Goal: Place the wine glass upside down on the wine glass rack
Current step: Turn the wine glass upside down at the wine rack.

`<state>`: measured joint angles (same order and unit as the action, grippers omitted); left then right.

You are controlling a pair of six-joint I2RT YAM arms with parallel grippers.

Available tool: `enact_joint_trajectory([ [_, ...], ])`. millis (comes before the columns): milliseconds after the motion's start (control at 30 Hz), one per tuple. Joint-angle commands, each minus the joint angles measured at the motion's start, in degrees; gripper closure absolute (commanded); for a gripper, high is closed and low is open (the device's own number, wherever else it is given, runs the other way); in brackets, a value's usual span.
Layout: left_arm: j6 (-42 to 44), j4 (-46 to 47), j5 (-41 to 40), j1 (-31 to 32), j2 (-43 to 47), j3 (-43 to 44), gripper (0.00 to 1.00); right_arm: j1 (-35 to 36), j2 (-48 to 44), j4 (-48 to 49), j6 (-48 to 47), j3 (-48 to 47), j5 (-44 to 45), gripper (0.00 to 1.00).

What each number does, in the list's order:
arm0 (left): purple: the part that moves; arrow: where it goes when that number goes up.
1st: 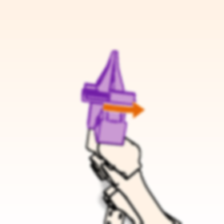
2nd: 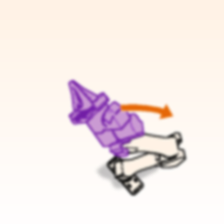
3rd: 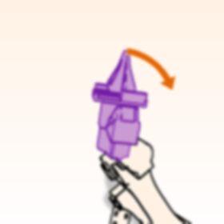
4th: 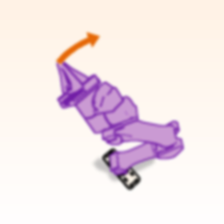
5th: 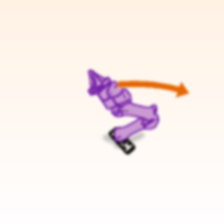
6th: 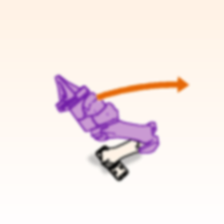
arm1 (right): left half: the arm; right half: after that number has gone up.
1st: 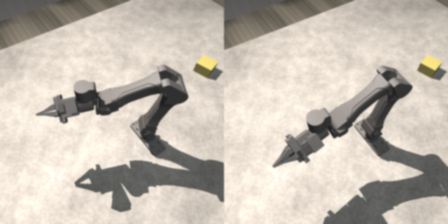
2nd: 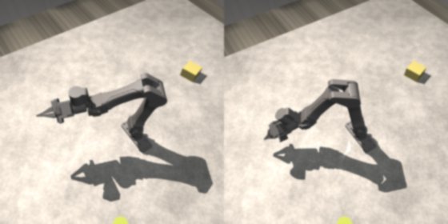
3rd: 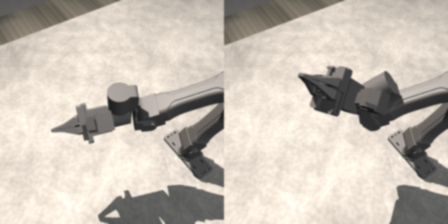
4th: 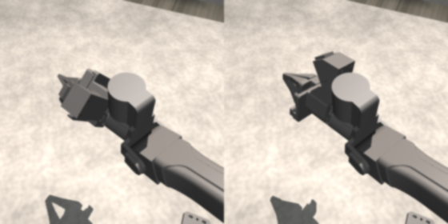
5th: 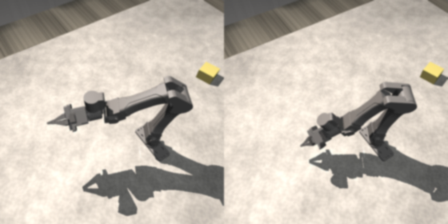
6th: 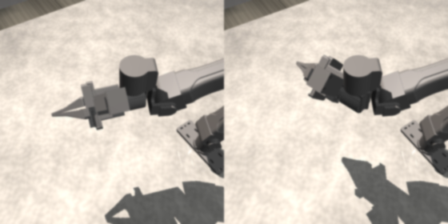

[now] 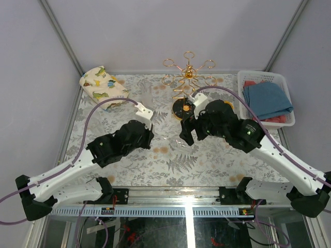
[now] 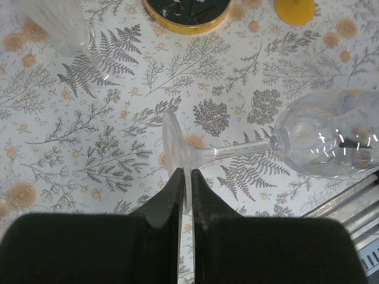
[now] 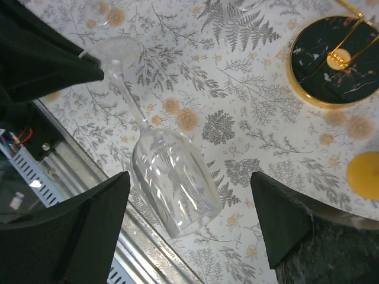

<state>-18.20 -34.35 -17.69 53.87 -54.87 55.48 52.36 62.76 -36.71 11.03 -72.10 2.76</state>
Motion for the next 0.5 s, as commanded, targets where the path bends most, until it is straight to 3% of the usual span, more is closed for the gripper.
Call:
enact_joint_trajectory([
  [0,3.5,1.7,-7.2,5.3,-0.8,3.5,1.0,-7.8,0.2,1.1,2.4,-2.1,-17.0,0.11],
  [300,9.1,1.7,-8.1,10.8,-3.6,5.1,1.0,-10.9,0.4,3.5,3.0,1.7,-29.0,0.11],
  [467,12.6,1.8,-6.9,13.3,-5.7,6.5,1.0,-11.0,0.2,3.8,1.9,2.8,-29.6,0.14],
])
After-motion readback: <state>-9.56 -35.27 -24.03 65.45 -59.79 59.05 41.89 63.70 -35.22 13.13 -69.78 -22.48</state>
